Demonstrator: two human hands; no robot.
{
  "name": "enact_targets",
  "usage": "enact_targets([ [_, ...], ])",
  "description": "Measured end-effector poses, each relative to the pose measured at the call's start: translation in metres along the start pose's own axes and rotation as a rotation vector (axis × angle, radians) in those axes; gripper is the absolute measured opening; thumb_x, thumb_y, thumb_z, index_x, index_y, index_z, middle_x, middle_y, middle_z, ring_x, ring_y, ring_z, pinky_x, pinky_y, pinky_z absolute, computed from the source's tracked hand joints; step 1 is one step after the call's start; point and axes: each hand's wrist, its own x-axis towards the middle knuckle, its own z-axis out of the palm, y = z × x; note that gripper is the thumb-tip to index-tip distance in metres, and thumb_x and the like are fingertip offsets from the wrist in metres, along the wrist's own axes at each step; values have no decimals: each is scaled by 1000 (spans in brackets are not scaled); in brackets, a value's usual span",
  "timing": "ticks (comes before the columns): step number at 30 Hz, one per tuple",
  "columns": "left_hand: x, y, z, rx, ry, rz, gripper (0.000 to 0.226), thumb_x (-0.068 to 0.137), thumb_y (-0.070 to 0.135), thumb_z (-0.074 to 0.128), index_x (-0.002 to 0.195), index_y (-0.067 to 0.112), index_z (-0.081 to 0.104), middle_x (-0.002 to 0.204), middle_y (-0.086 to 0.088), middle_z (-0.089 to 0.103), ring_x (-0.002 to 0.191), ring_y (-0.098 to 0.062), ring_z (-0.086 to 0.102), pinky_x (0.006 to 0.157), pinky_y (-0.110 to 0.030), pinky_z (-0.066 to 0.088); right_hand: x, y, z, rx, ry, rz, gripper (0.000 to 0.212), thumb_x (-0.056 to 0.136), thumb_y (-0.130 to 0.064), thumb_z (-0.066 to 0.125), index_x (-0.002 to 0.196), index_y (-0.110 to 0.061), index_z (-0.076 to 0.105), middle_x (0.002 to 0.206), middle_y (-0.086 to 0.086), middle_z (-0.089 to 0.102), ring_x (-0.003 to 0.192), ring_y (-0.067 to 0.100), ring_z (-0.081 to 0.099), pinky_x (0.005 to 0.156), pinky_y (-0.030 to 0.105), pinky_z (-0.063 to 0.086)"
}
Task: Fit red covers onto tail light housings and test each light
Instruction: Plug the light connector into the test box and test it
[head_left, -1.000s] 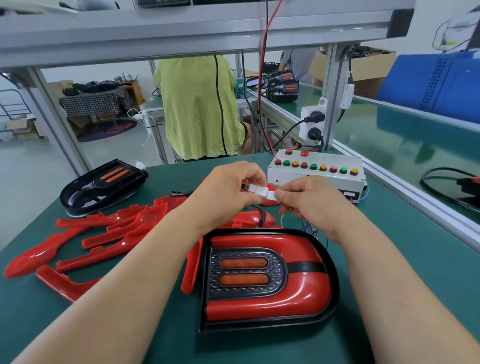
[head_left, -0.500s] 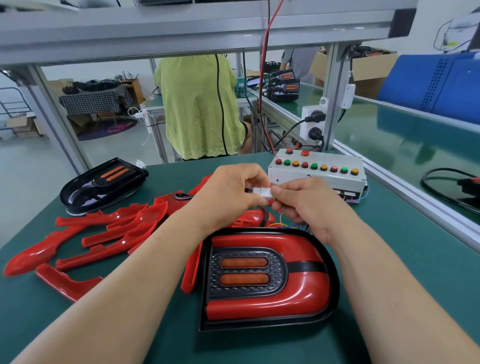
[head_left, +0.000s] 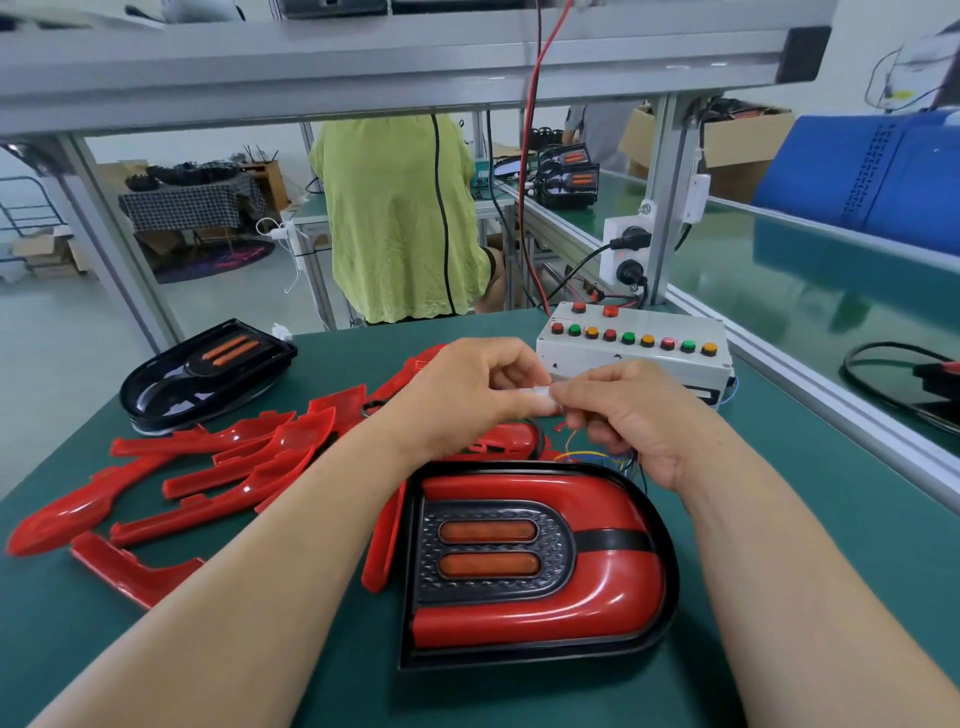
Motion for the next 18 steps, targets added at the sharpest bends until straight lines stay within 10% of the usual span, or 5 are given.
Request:
enact_targets([
  [7,55,-16,-5,414,-161,-114,51,102,13,41,150,26,37,156,5,36,141,-10,34,111,-22,26,8,9,-1,-225,115,62,15,82,-11,69,71,0,69,48,-2,57,38,9,38,43,22,31],
  [18,103,-20,20,593,-277,-161,74,92,-5,34,157,26,16,159,-3,32,145,-24,31,117,-43,26,13,13,-2,-256,100,44,21,80,-16,70,71,3,70,62,11,58,48,16,42,54,29,35],
])
